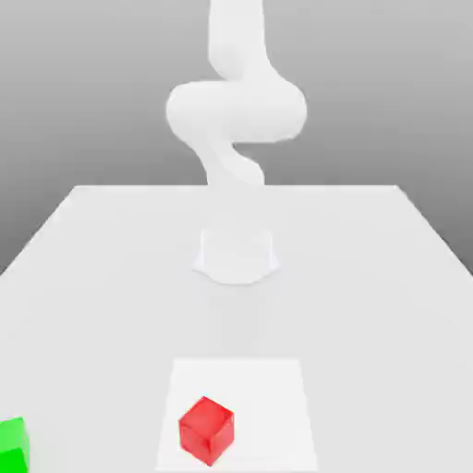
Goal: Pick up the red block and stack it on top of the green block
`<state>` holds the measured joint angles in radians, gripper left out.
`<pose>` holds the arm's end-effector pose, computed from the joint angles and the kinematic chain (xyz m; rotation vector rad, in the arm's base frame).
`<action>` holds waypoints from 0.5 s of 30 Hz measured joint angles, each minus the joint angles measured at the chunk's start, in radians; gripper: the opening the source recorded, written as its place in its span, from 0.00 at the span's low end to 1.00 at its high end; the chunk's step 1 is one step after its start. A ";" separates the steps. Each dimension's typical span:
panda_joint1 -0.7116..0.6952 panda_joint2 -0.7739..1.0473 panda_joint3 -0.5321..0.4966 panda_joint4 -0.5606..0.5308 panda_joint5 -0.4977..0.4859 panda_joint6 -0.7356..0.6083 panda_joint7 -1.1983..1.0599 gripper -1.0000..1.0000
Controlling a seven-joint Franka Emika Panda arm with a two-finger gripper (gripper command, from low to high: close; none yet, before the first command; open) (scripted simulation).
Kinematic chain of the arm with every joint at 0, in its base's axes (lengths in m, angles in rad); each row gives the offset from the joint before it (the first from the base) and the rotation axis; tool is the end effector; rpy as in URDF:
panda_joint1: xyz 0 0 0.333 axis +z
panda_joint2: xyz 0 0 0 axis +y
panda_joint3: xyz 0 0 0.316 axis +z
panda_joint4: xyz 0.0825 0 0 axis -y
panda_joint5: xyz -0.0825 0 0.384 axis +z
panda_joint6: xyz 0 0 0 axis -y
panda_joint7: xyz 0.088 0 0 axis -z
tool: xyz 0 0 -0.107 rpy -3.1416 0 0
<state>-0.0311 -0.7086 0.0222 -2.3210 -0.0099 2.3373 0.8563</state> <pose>0.3810 -0.0007 0.6713 -2.4625 1.1307 -0.9510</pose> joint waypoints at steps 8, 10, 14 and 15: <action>-0.083 0.297 0.055 -0.068 -0.043 0.120 0.190 0.50; -0.098 0.370 0.063 -0.084 -0.053 0.150 0.237 0.50; -0.122 0.515 0.072 -0.118 -0.071 0.209 0.328 0.50; -0.126 0.551 0.072 -0.126 -0.074 0.224 0.349 0.50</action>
<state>-0.1575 -0.1573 0.0945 -2.4470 -0.0837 2.5609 1.2054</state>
